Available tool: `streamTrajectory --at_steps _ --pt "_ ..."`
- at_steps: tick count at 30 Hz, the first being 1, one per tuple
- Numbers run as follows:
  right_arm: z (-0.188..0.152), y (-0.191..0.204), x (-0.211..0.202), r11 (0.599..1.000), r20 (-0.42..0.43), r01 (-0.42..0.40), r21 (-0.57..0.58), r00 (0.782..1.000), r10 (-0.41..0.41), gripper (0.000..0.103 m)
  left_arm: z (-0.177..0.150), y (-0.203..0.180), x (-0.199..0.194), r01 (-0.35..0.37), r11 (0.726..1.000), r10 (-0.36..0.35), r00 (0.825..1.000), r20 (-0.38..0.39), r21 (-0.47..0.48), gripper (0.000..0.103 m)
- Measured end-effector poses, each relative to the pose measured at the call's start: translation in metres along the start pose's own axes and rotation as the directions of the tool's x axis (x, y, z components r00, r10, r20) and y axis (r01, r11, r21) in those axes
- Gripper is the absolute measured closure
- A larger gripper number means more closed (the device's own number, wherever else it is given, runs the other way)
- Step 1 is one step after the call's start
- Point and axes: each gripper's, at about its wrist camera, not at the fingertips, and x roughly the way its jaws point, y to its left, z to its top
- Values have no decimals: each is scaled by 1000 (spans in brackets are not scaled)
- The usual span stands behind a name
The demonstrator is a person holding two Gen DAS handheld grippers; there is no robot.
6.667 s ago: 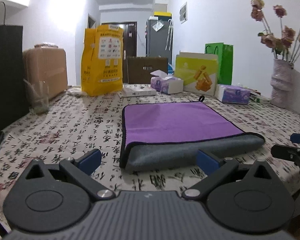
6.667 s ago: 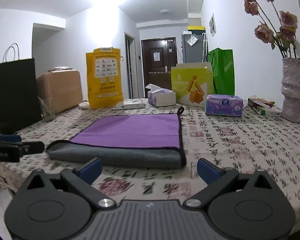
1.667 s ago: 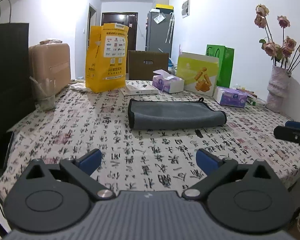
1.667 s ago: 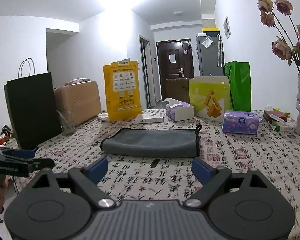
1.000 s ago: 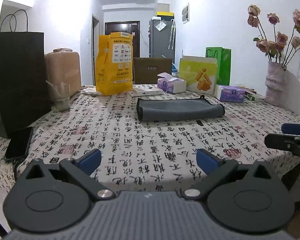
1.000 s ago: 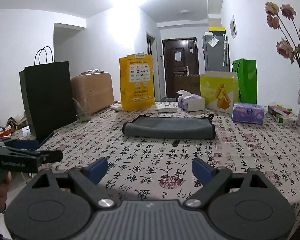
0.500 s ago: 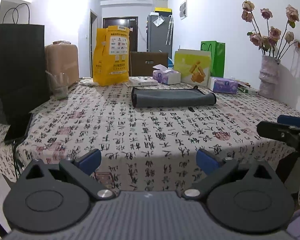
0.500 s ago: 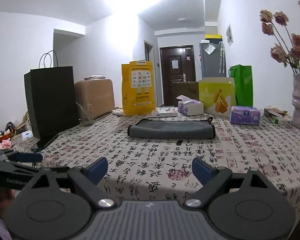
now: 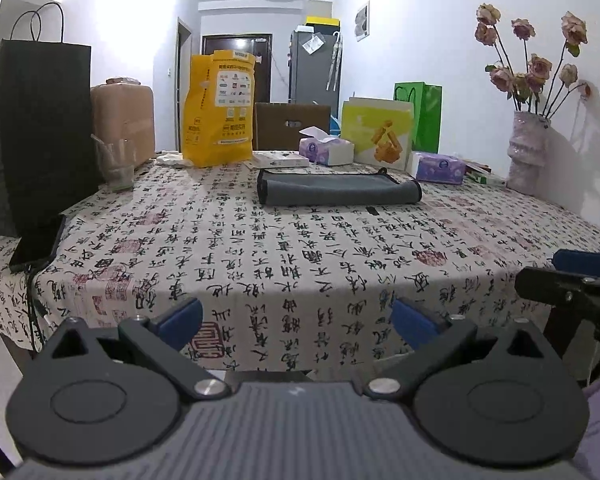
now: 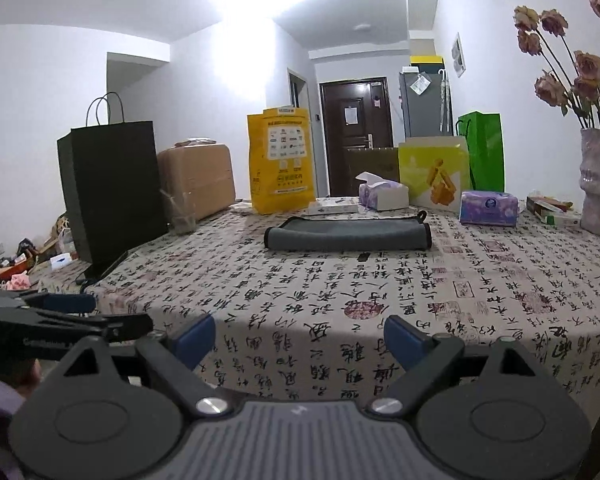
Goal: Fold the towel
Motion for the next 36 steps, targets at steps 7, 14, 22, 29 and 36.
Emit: streamTrajectory --at_steps 7,14,22,29,36 --pt "-3 -1 -7 1000 -1 -1 20 1000 1 12 -2 1 -7 -10 1000 10 1000 21 -6 0" --pt "-7 -1 -15 999 4 -8 37 1000 8 12 -6 5 -13 1 1000 -1 1000 22 -6 0" --pt "-10 -4 -28 998 3 -11 57 1000 11 12 -10 4 -25 -2 1000 1 999 50 3 0" --pt "-10 -2 -39 999 46 11 46 999 -13 13 -9 4 -32 -21 1000 20 996 83 8 0" --pt "-9 -1 -48 999 71 17 52 997 -21 13 -11 5 -35 -14 1000 14 996 86 4 0"
